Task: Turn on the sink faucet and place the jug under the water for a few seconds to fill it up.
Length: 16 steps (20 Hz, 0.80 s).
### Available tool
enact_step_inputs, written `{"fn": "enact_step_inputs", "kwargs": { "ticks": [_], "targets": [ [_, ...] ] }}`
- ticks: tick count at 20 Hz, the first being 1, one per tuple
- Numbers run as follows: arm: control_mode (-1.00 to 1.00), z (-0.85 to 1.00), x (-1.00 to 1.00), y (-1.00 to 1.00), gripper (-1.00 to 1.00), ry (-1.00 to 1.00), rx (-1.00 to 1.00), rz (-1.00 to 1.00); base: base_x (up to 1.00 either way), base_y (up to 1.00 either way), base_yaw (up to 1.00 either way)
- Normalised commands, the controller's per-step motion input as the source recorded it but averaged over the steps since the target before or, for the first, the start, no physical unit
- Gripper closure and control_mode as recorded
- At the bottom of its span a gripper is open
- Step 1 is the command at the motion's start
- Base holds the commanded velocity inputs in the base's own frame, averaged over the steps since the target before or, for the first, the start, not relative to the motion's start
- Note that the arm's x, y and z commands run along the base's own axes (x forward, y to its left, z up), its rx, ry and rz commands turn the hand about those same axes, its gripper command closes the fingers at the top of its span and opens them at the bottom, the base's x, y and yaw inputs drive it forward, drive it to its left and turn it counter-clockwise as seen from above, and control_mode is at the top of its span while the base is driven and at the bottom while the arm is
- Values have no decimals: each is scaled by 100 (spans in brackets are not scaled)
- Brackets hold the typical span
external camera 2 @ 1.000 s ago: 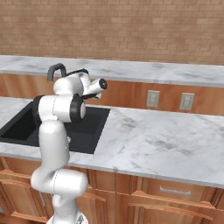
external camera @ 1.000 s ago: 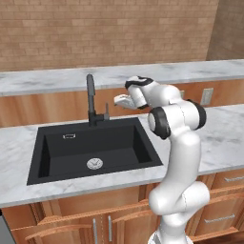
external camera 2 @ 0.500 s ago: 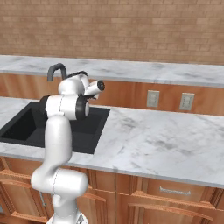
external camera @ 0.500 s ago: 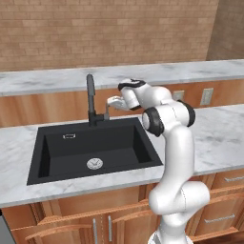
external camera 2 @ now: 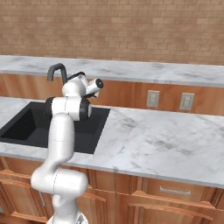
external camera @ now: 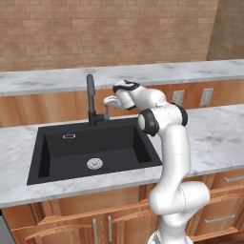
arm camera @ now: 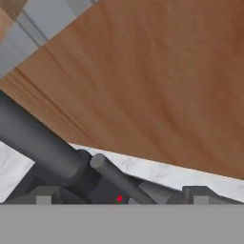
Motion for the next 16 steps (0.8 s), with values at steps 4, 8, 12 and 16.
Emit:
{"fn": "enact_step_inputs", "kwargs": {
  "ticks": [4,8,12,16],
  "targets": [
    [-100,-26,21,7,-100,2,-1,0,0,0,0],
    [-100,-15,18,2,-100,3,-2,0,0,0,0],
    [-100,-11,17,0,-100,2,-2,0,0,0,0],
    [-100,0,26,11,-100,-1,-3,0,0,0,0]
  ]
}}
